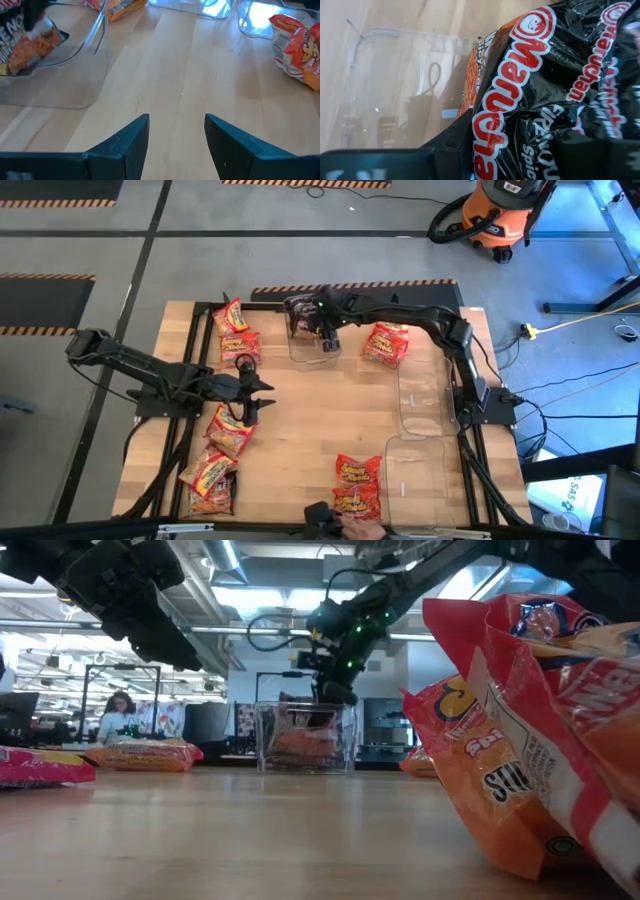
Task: Sort Maruchan noodles
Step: Put the black noodle pack into the top transparent bin
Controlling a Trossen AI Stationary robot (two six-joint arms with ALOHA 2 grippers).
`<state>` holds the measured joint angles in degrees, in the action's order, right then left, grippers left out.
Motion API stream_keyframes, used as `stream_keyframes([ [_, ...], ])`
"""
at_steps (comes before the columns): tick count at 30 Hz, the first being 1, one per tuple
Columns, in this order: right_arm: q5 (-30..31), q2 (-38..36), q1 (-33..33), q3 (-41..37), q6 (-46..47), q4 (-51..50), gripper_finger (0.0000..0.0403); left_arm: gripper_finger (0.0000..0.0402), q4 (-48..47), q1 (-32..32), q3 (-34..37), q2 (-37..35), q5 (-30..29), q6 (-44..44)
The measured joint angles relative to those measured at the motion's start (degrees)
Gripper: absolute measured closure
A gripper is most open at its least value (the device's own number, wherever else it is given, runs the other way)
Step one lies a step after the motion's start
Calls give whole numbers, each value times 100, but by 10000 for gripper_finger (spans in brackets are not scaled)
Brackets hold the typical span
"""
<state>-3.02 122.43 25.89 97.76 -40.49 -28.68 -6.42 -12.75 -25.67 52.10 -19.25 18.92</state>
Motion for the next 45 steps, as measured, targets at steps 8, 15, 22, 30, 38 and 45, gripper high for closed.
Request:
stream_keyframes([
  [8,-62,245,-7,0,27,154,270,215,-3,0,0,0,-128,-7],
  [15,-204,247,2,0,149,252,228,215,-17,0,0,0,-128,-10],
  [22,37,247,-4,54,271,310,161,215,-17,0,0,0,-165,-13],
  [30,259,223,-51,647,620,-333,151,215,-15,0,0,0,-168,-11],
  [38,529,223,-232,1418,887,-1448,150,215,-3,0,0,0,-168,-8],
  [45,834,188,-780,2622,1560,-3420,150,215,17,0,0,0,-168,25],
])
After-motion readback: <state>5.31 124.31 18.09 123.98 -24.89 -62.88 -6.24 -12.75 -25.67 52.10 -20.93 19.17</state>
